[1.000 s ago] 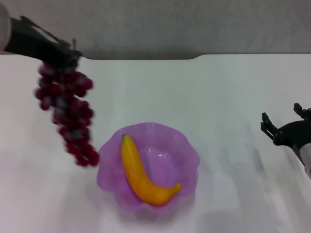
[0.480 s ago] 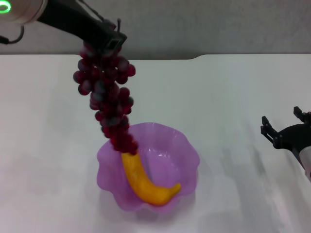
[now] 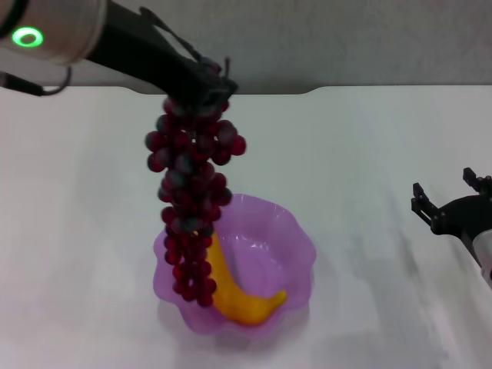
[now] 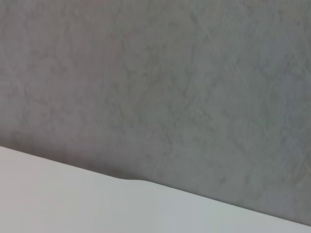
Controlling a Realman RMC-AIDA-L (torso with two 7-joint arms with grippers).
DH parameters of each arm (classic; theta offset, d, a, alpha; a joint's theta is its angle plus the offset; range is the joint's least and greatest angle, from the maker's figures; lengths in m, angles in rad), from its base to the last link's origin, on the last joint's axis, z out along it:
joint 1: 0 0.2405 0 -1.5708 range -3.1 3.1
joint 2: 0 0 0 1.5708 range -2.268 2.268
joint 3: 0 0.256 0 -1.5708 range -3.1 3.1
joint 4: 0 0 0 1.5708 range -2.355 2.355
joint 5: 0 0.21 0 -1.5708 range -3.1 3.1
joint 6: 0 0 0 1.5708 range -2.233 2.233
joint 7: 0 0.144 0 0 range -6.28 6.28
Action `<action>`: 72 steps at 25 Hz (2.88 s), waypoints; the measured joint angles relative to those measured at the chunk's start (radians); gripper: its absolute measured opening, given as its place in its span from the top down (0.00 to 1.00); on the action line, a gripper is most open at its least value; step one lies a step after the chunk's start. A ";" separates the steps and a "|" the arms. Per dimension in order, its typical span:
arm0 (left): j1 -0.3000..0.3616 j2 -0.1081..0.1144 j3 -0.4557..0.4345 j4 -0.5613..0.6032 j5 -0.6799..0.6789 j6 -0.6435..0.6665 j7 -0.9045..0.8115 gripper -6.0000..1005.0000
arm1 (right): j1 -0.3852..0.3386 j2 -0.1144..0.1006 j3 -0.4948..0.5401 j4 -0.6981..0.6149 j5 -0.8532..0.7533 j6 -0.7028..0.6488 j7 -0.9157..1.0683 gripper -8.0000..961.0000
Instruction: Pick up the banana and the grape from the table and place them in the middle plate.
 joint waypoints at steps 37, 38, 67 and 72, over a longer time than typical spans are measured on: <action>0.144 0.000 0.490 -0.551 0.111 0.646 0.017 0.75 | 0.005 -0.001 -0.009 0.006 -0.007 -0.009 0.021 0.08; 0.146 0.000 0.503 -0.569 0.116 0.664 0.017 0.75 | 0.005 -0.002 -0.009 0.006 -0.006 -0.009 0.021 0.08; 0.283 -0.002 0.683 -0.536 0.151 0.972 -0.059 0.28 | 0.002 -0.002 -0.009 0.000 0.000 -0.008 0.023 0.08; 0.340 -0.003 0.695 -0.478 0.225 1.008 -0.064 0.11 | 0.002 -0.002 -0.009 0.000 0.000 -0.010 0.023 0.08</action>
